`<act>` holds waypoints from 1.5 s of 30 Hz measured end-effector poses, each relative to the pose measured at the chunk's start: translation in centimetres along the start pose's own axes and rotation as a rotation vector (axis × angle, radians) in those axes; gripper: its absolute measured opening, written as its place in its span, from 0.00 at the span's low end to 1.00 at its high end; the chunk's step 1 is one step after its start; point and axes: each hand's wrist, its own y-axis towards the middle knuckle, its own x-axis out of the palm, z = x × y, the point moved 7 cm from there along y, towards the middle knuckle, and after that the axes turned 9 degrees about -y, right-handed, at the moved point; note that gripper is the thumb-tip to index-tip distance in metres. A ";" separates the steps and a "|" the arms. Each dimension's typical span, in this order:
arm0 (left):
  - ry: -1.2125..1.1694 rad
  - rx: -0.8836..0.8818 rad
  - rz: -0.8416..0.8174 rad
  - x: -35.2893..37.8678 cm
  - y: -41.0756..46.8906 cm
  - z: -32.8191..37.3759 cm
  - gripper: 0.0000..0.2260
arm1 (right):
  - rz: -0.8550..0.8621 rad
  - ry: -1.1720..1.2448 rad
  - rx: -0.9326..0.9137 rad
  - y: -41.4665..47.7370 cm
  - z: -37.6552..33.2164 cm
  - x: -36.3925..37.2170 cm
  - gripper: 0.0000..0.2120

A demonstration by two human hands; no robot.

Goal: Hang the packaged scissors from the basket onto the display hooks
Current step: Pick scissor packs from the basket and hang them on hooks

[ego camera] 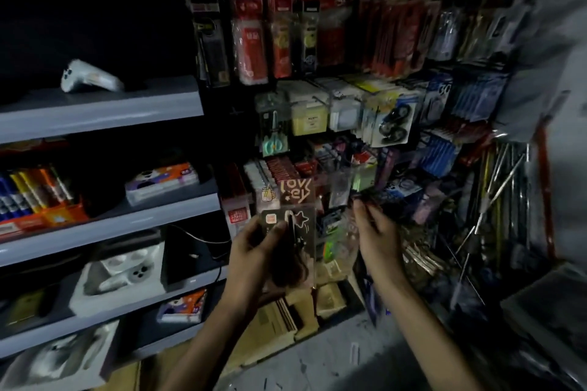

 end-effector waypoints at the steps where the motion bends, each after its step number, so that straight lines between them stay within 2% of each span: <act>1: 0.002 0.015 0.016 0.5 0.6 0.0 0.05 | -0.020 0.058 0.023 1.0 0.1 0.0 0.25; 4: 0.022 0.072 0.049 1.7 2.5 0.3 0.09 | -0.125 0.155 0.050 4.2 0.0 0.7 0.28; 13: 0.044 0.110 0.068 3.2 9.7 -0.5 0.06 | -0.446 0.056 -0.190 11.8 -2.4 4.9 0.04; 17: 0.017 0.101 0.049 4.3 12.6 -0.8 0.07 | -0.407 0.047 -0.250 14.8 -2.9 6.5 0.02; 23: 0.069 0.141 0.026 4.9 16.8 -0.4 0.08 | -0.388 0.095 -0.216 18.9 -1.9 7.7 0.02; 28: 0.064 0.244 0.159 4.5 19.3 0.7 0.08 | -0.396 0.091 -0.209 21.3 -1.0 8.3 0.02; 36: 0.203 0.300 0.251 5.3 20.9 1.5 0.05 | -0.433 0.120 -0.195 24.0 0.6 9.3 0.05; 41: 0.165 0.357 0.428 3.9 22.7 3.1 0.11 | -0.402 0.126 -0.182 25.6 2.3 9.4 0.04; 45: 0.086 0.348 0.406 4.5 23.4 3.4 0.04 | -0.413 0.131 -0.150 26.4 3.2 10.0 0.05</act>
